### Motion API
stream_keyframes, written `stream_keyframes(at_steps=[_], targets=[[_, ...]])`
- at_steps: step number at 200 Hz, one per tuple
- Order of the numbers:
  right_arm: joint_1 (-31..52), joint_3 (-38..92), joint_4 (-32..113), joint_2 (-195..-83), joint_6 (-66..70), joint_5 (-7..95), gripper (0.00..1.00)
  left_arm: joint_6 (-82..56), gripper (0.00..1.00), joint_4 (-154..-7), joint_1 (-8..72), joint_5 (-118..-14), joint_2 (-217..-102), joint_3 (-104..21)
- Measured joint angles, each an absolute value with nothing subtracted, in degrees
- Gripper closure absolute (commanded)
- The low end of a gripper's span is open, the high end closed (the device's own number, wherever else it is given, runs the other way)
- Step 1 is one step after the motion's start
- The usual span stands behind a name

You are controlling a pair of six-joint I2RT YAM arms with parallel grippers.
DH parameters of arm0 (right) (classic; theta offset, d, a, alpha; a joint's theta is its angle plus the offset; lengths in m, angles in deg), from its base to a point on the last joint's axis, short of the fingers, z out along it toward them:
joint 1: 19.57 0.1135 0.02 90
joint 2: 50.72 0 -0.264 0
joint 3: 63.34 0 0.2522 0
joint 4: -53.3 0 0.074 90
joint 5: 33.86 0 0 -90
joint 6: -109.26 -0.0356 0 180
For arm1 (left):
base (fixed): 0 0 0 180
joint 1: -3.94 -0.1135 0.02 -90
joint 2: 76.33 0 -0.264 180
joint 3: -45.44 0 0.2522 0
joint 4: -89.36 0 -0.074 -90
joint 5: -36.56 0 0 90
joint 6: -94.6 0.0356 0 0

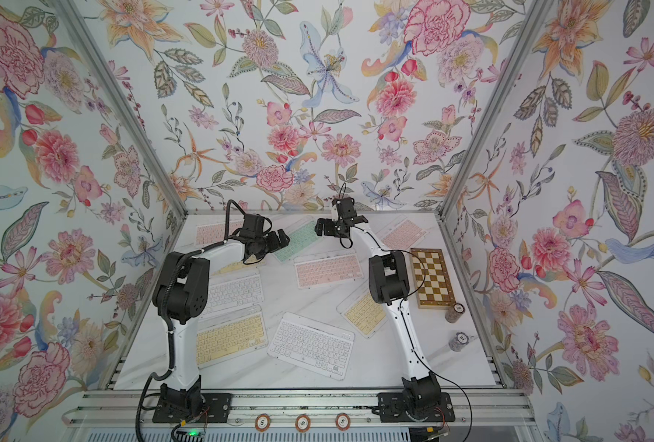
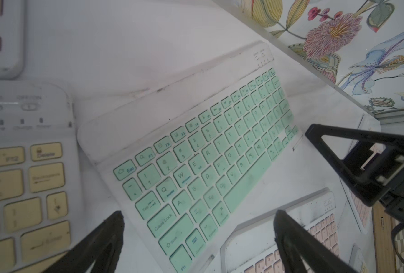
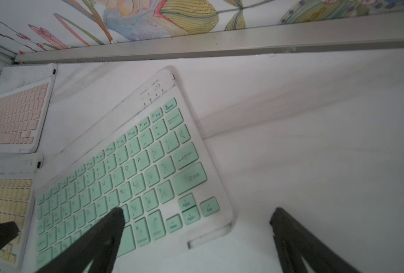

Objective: Stack the numeric keypads
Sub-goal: Adjust the numeric keypad at the center of the board.

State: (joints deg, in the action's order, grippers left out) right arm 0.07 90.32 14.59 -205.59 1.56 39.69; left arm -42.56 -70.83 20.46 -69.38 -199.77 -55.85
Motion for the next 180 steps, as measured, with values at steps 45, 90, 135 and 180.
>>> stream_keyframes(at_steps=[45,90,135,180], targets=[[-0.1,95.1,16.2,-209.2,-2.3,37.2,0.01,-43.5,0.01,-69.6,20.5,-70.1,-200.7,-56.3],[-0.1,95.1,16.4,-209.2,-5.6,34.2,0.01,-43.4,0.01,-67.3,20.5,-70.1,-201.6,-57.2],[-0.2,94.6,17.4,-209.2,-7.6,32.1,0.01,-43.3,0.01,-66.0,20.5,-70.8,-203.0,-59.7],[-0.7,89.9,20.8,-207.2,-8.7,30.1,0.01,-42.6,0.01,-62.3,20.2,-70.4,-206.9,-66.9]])
